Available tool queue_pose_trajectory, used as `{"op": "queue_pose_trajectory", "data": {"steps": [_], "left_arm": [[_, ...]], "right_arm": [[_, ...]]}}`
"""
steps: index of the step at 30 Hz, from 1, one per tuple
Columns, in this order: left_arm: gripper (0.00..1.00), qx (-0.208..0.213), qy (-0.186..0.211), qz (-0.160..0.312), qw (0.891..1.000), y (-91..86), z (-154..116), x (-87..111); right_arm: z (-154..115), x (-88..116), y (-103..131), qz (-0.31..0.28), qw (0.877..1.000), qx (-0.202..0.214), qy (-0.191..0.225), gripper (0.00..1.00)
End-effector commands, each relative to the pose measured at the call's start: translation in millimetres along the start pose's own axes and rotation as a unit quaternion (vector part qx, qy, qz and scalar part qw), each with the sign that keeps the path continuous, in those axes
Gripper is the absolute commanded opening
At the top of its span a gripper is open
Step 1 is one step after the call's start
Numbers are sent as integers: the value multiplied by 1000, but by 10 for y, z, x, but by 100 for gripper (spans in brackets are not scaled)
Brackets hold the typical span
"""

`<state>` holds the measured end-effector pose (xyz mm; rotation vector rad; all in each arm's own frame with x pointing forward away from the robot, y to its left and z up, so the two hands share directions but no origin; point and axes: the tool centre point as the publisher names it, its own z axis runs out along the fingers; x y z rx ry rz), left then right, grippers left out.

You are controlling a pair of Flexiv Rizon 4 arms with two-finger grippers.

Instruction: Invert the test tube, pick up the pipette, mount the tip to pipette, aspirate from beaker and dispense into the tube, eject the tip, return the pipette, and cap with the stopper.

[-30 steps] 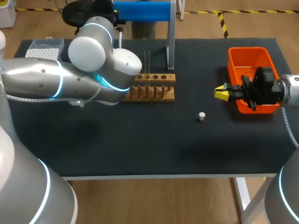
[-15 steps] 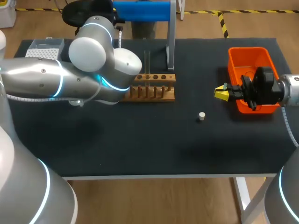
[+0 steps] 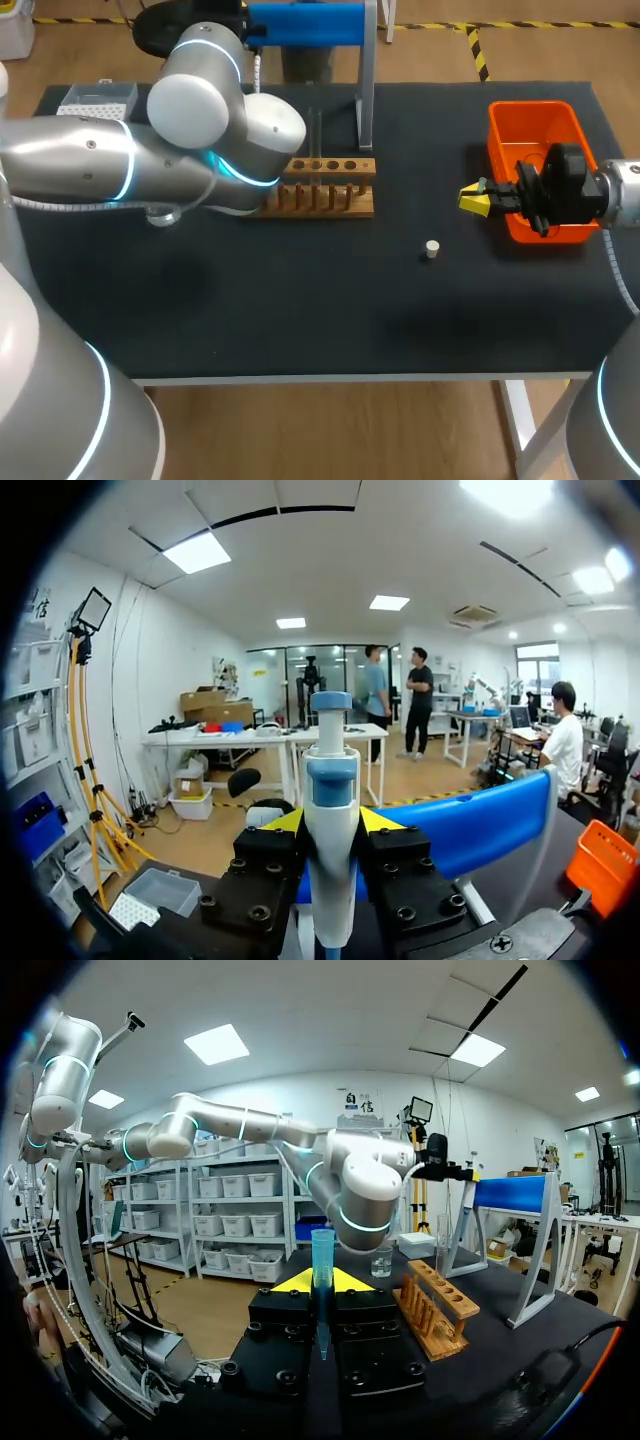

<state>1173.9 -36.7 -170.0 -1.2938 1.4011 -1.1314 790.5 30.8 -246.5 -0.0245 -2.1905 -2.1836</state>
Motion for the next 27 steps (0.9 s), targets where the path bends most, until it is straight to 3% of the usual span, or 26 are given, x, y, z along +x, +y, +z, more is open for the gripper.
{"op": "queue_pose_trajectory", "data": {"steps": [1,8,18,27], "left_arm": [[0,-12,22,-6,1000,-116,-164,-41],[0,-30,69,-2,997,-241,-405,-30],[0,-19,130,-8,991,-399,-874,27],[0,-18,205,-15,978,-431,-1335,169]], "right_arm": [[-8,5,-1,0,1000,0,0,0],[-8,5,-1,0,1000,0,0,0],[-8,5,-1,0,1000,0,0,0],[-8,5,-1,0,1000,0,0,0]]}}
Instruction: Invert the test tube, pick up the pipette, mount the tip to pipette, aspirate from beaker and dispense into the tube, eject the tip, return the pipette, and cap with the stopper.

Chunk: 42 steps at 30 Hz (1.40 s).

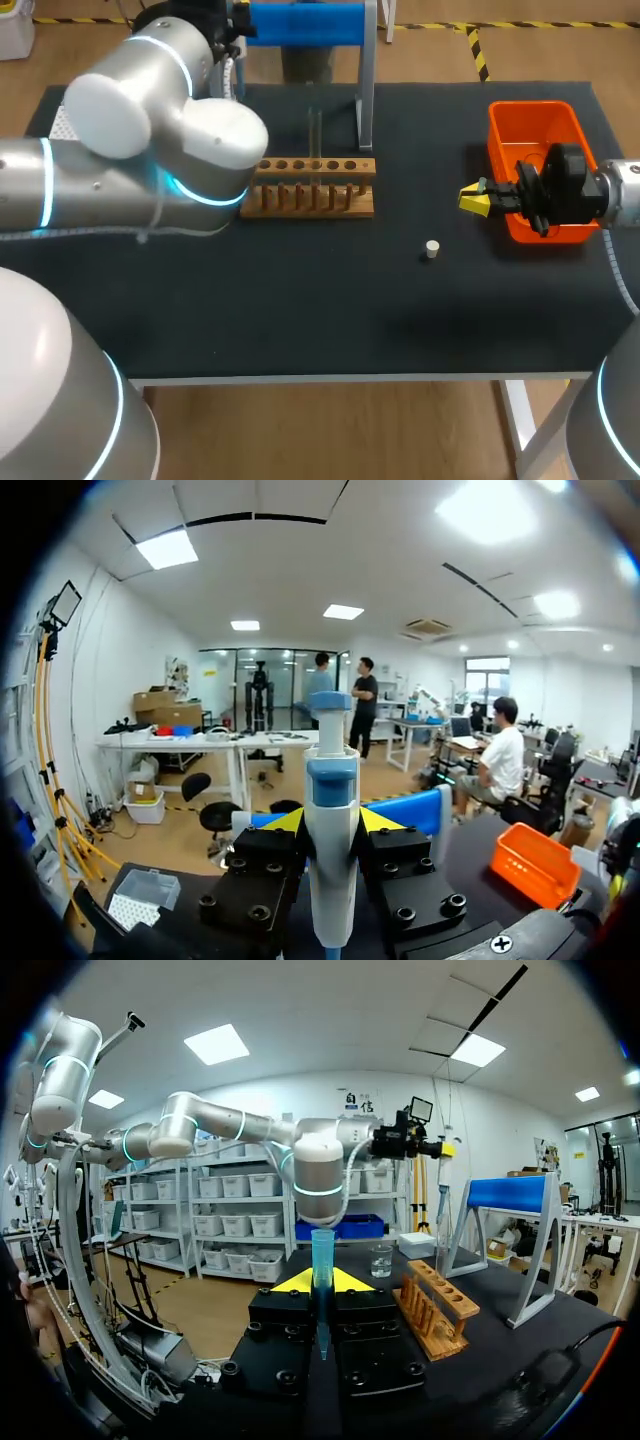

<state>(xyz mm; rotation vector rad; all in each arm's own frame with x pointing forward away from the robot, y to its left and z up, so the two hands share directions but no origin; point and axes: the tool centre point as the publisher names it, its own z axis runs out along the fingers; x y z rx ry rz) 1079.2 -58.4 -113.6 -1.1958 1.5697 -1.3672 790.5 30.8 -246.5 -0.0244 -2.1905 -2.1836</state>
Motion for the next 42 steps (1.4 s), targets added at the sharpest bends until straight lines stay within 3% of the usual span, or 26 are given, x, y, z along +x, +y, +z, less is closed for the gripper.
{"op": "queue_pose_trajectory", "data": {"steps": [1,15,17,19,34,42], "left_arm": [[0,-21,83,-3,996,-46,-367,31],[0,-12,206,27,978,11,-1026,675],[0,2,244,26,970,8,-1155,790],[0,27,307,35,951,-10,-1325,935],[0,27,307,35,951,-10,-1325,935],[0,44,377,109,919,-410,-1422,1041]], "right_arm": [[-8,5,-1,0,1000,0,0,0],[-8,5,-1,0,1000,0,0,0],[-8,5,-1,0,1000,0,0,0],[-8,5,-1,0,1000,0,0,0],[-8,5,-1,0,1000,0,0,0],[-8,5,-1,0,1000,0,0,0]]}}
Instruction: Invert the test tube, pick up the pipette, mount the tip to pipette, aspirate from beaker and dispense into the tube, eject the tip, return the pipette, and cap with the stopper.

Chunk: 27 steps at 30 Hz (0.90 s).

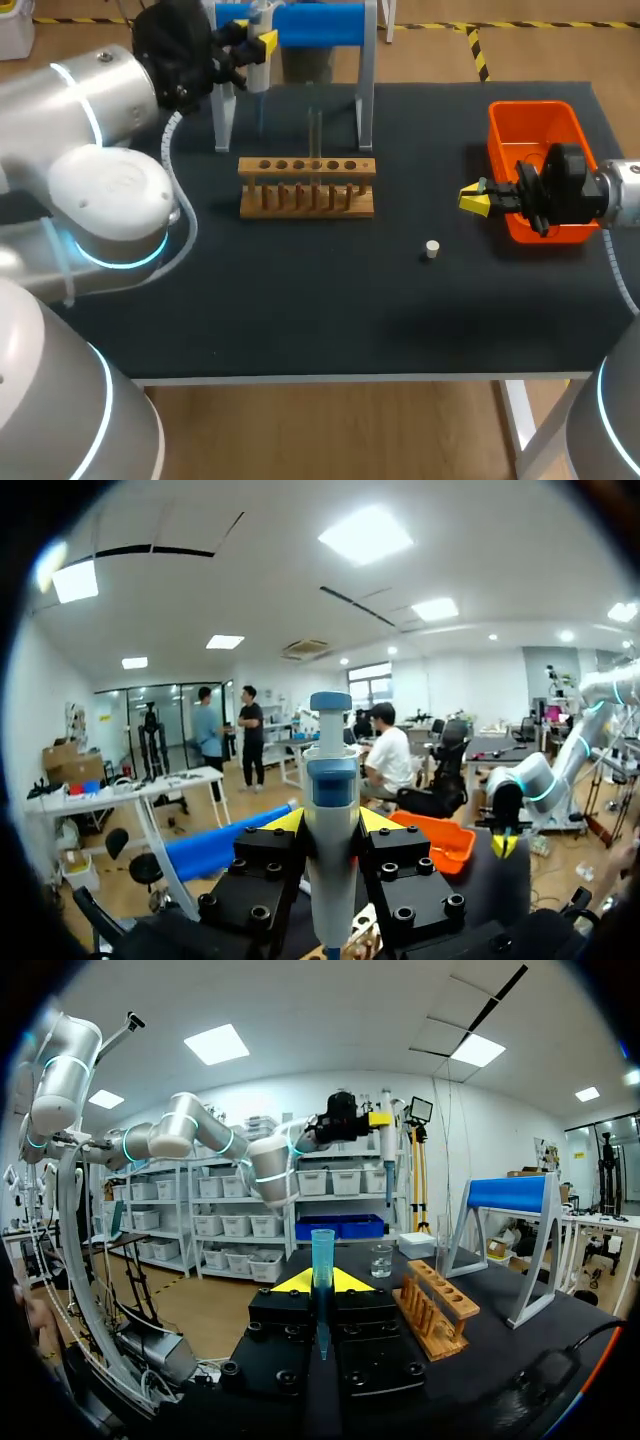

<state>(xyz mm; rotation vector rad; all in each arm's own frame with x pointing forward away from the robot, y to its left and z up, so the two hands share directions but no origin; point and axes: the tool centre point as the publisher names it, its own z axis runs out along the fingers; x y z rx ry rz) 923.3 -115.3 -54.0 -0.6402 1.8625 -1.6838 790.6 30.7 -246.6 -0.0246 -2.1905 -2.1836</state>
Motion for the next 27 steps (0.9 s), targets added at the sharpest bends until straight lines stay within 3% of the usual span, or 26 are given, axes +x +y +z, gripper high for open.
{"op": "queue_pose_trajectory", "data": {"steps": [1,6,12,27], "left_arm": [[0,7,144,11,989,-145,-30,14],[0,6,190,35,981,-350,13,185],[0,11,216,47,975,-515,41,387],[0,60,261,26,963,-648,100,949]], "right_arm": [[-7,5,0,0,1000,0,0,0],[-7,5,0,0,1000,0,0,0],[-7,5,0,0,1000,0,0,0],[-7,5,0,0,1000,0,0,0]]}}
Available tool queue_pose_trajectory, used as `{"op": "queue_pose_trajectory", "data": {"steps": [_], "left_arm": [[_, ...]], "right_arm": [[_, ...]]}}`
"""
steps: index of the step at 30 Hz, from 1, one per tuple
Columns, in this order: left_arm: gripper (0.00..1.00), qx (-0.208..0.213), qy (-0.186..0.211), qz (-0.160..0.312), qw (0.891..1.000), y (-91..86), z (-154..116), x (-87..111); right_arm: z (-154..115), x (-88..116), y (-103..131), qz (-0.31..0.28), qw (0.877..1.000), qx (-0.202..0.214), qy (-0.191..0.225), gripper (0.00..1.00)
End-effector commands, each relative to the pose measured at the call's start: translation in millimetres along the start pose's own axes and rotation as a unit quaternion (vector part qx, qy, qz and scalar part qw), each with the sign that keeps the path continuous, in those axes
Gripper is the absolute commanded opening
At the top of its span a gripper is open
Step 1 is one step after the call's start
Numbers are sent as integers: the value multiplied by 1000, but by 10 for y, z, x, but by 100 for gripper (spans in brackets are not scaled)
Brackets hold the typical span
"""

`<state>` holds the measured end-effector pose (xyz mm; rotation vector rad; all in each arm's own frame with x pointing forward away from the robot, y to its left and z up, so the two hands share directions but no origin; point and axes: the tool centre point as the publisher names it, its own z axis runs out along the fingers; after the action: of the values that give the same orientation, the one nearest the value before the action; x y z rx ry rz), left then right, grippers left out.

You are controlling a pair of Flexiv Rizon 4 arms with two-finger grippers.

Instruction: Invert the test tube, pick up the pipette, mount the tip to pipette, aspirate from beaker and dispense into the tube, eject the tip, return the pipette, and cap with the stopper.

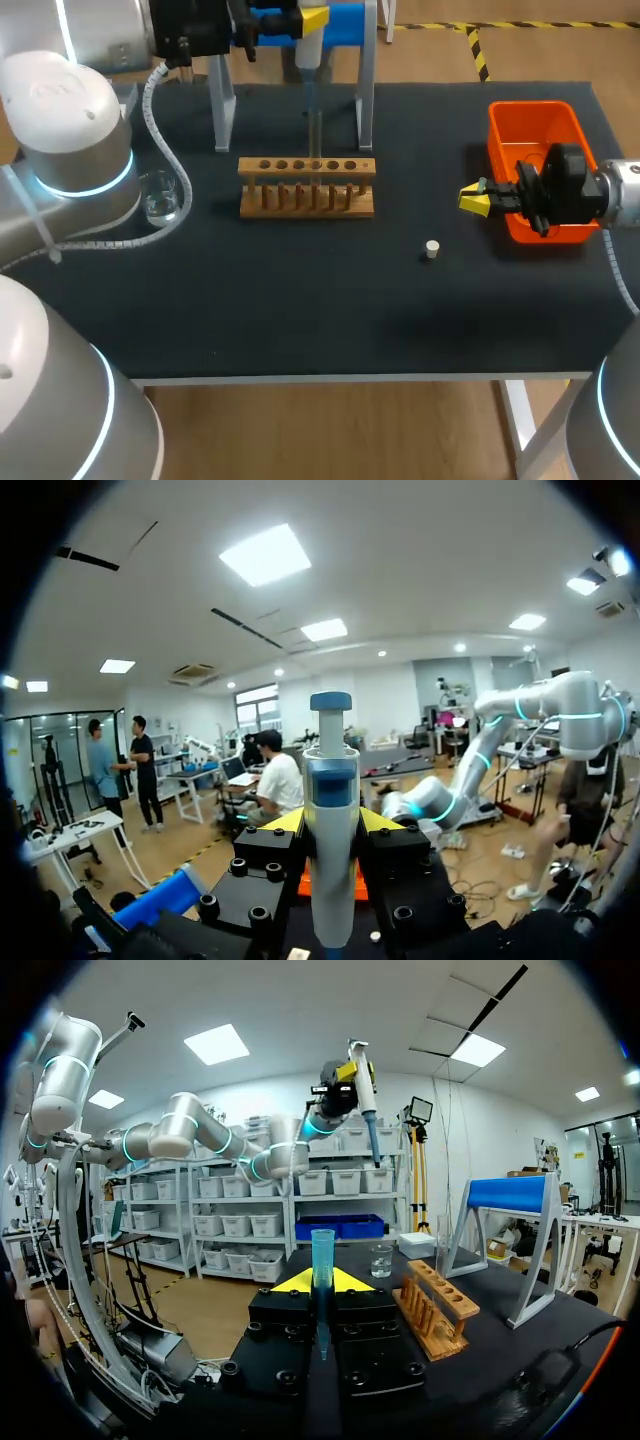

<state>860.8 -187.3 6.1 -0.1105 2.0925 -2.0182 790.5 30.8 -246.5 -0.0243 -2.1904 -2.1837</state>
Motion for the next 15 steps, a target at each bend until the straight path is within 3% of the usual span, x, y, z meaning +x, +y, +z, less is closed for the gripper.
{"op": "queue_pose_trajectory", "data": {"steps": [1,15], "left_arm": [[0,16,9,-1,1000,29,66,54],[0,16,40,-37,998,32,246,263]], "right_arm": [[-8,5,-1,0,1000,0,0,0],[-8,5,-1,0,1000,0,0,0]]}}
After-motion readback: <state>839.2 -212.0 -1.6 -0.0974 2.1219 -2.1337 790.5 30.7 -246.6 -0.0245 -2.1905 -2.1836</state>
